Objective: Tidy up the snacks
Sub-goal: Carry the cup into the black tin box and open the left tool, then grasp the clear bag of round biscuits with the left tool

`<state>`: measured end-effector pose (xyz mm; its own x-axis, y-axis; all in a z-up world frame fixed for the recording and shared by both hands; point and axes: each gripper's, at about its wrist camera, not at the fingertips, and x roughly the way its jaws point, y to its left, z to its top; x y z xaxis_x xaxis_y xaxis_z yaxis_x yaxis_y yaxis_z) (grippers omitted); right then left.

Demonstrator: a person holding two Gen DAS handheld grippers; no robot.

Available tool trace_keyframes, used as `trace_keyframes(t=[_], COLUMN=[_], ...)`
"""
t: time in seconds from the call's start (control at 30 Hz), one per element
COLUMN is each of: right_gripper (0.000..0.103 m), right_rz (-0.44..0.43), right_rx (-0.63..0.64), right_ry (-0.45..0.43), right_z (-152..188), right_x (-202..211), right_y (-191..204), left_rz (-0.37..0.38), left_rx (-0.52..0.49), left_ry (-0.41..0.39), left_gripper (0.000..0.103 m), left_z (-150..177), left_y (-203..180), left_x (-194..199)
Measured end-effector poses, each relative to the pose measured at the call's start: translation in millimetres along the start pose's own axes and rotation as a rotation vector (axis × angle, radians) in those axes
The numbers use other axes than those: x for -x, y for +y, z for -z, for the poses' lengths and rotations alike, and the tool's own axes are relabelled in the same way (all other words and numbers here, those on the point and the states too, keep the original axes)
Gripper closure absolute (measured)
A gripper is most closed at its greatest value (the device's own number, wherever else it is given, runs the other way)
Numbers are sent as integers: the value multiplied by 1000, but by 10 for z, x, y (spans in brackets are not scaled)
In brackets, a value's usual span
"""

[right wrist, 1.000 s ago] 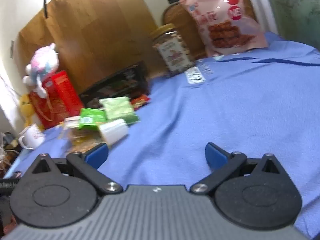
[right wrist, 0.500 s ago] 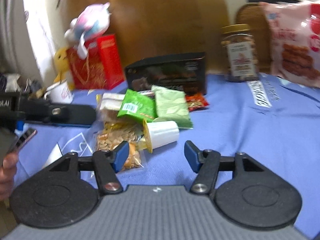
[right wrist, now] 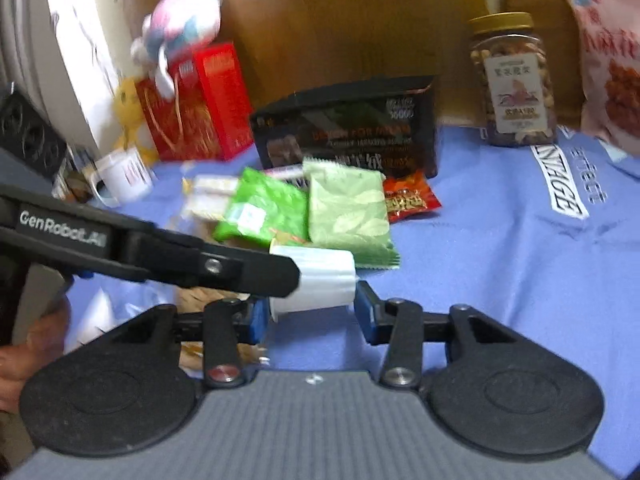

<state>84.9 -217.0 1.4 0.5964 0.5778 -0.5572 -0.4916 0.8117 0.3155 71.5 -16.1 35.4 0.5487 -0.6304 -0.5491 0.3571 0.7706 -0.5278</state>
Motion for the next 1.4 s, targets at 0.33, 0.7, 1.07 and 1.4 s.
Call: trace_keyframes(t=[0.33,0.7,1.07,1.4], right_gripper=[56,53,51,59], right_rz=[30,76,-40,244], right_rx=[57,28,75,407], right_ry=[-187,-176,-123,-92], right_z=[-947,-1293,-405,-79], right_x=[-314,-863,-168,-412], right_y=[-9,-175,215,755], left_rz=[-76,-160,-119,-71], left_rx=[-61,5,129,222], left_ry=[-174,-223,-211,-167], left_gripper=[66,51,51,44], left_z=[-1153,-1372,-524,-259], left_y=[212,822,988,1032], left_x=[-117,-94,592,542])
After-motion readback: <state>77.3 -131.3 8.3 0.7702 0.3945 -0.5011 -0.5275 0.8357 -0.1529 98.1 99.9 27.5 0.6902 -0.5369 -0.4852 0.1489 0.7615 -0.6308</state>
